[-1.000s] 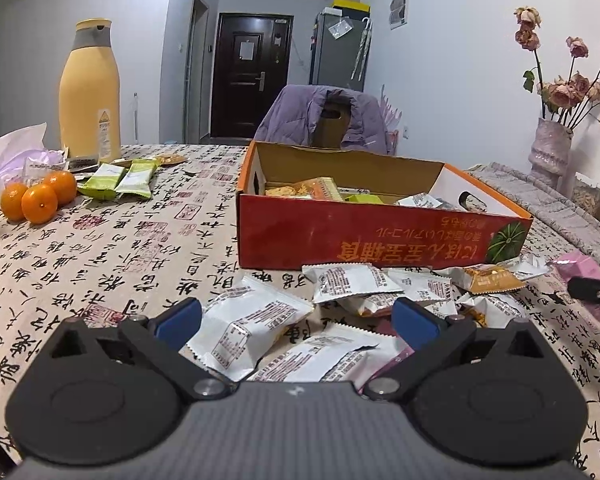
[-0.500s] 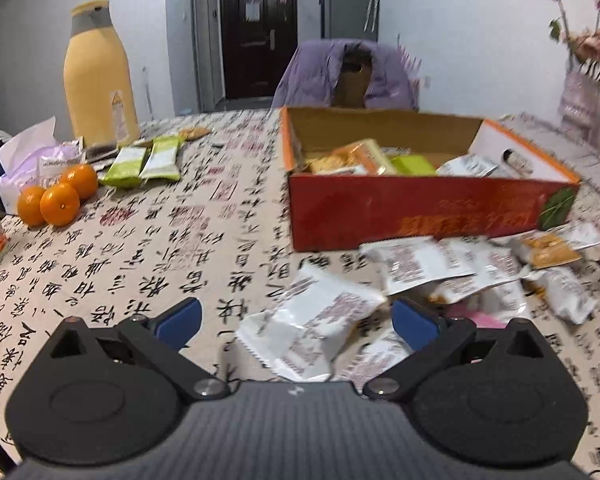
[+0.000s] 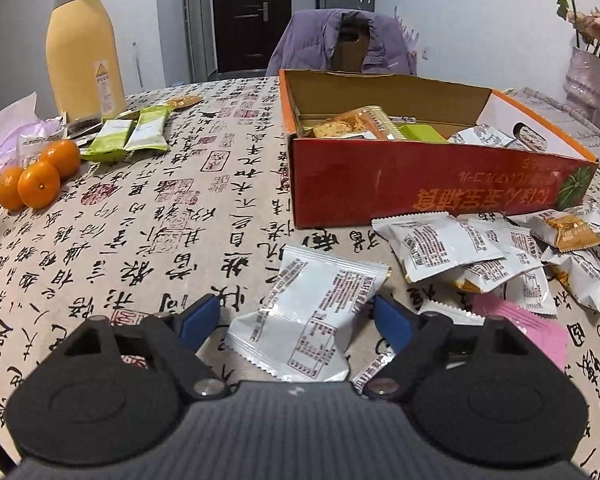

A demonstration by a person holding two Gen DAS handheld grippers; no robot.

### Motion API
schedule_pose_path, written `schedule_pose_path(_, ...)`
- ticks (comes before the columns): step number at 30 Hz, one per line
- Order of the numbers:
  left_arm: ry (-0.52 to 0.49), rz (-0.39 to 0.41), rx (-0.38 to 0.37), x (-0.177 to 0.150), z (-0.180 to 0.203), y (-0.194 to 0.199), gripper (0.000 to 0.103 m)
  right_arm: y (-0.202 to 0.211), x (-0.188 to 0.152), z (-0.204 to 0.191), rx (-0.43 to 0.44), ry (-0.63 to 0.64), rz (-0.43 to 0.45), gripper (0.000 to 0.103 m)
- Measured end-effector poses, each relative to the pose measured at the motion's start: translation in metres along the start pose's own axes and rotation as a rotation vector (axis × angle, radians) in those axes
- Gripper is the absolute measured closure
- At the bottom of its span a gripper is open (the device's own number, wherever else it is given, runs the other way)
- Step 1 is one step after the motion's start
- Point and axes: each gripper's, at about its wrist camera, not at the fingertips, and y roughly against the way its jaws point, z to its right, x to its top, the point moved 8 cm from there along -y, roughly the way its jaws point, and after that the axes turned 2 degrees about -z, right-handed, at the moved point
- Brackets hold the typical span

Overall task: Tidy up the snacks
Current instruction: 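Grasp a white sachet with the left gripper while the right holds the pink packet, then lower both held packets into the box and open both grippers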

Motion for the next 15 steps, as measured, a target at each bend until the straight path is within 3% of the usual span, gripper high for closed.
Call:
schedule_pose_path(2,-0.005,0.008,-0.011,0.0,0.002,0.002,0.03,0.0,-0.001,-0.001,0.002,0.001,-0.002,0.042)
schedule_pose_path(5,-0.013,0.022,-0.009,0.0,0.004,0.005,0.039,-0.001,-0.002,-0.002,0.004,0.001,-0.004,0.042)
schedule_pose_path(15,-0.014,0.108,0.013,0.002,0.005,0.028,0.045,0.001,-0.002,-0.003,0.007,0.0,-0.001,0.042)
